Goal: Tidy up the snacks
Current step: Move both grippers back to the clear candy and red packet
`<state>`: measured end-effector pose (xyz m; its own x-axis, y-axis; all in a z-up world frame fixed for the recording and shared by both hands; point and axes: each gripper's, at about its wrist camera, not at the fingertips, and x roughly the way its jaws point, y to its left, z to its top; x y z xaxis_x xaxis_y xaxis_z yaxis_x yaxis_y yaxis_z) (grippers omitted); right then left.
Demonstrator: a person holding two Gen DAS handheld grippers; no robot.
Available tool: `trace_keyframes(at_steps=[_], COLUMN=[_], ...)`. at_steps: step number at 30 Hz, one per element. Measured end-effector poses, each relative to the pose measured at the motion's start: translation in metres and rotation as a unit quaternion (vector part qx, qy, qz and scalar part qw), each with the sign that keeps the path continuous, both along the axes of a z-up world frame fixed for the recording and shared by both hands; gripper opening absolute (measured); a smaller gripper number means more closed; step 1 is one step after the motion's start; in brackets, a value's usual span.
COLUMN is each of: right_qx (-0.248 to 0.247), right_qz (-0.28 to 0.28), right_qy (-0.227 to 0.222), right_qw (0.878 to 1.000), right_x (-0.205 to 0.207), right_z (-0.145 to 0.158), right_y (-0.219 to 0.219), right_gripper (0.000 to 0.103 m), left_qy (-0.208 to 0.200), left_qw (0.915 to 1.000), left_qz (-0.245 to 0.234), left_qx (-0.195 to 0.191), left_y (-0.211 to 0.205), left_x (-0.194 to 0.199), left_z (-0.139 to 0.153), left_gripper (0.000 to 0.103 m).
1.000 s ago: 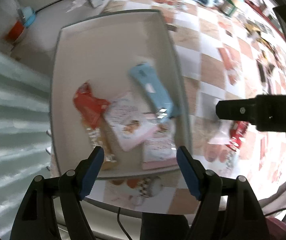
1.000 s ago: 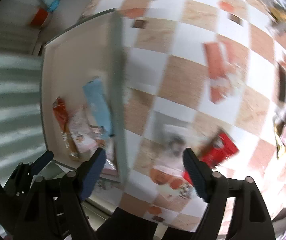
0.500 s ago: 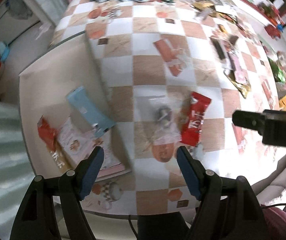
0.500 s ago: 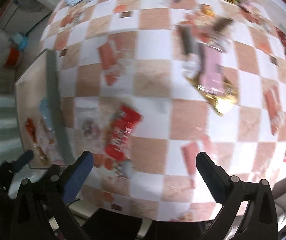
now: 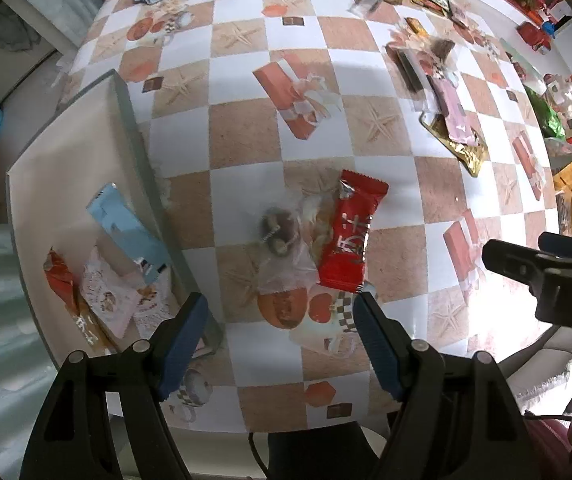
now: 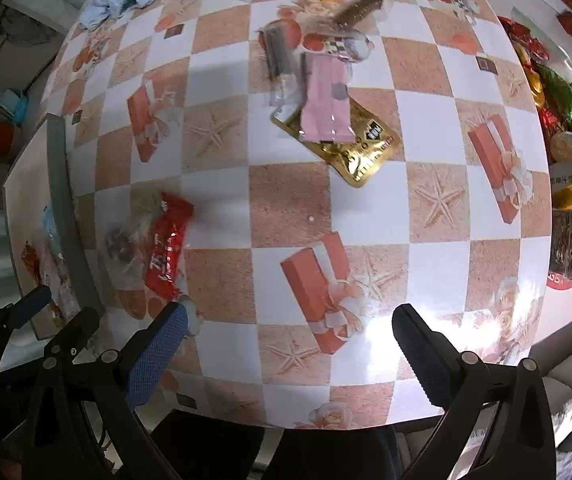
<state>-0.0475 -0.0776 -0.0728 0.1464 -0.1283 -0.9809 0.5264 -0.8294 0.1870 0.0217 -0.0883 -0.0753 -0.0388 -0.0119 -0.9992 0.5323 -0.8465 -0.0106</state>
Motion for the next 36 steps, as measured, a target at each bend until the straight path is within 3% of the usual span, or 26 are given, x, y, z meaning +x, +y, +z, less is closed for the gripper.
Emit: trace_keyframes(at_steps=[21, 31, 36], right_qx=[0.028, 0.050, 0.054], right_qz=[0.011, 0.011, 0.014], right_qy=[-0.016, -0.029, -0.030], right_qw=[0.999, 0.998, 0.998], right_x=[-0.016, -0.023, -0.029], right_z=[-0.030, -0.049, -0.053], right_y=[0.039, 0.066, 0.074], right_gripper=[0.103, 0.103, 0.103], left_qy=[-0.042, -0.060, -0.063], left_qw=[0.9990, 0.9982, 0.9976], left_qz=[0.012, 0.008, 0.001], left_qx=[0.002, -0.007, -0.030], left_y=[0.028, 0.028, 0.033], left_x=[-0.018, -0.053, -0.071], left_z=[-0.039, -0.075, -0.080], left_gripper=[0.078, 0.078, 0.079])
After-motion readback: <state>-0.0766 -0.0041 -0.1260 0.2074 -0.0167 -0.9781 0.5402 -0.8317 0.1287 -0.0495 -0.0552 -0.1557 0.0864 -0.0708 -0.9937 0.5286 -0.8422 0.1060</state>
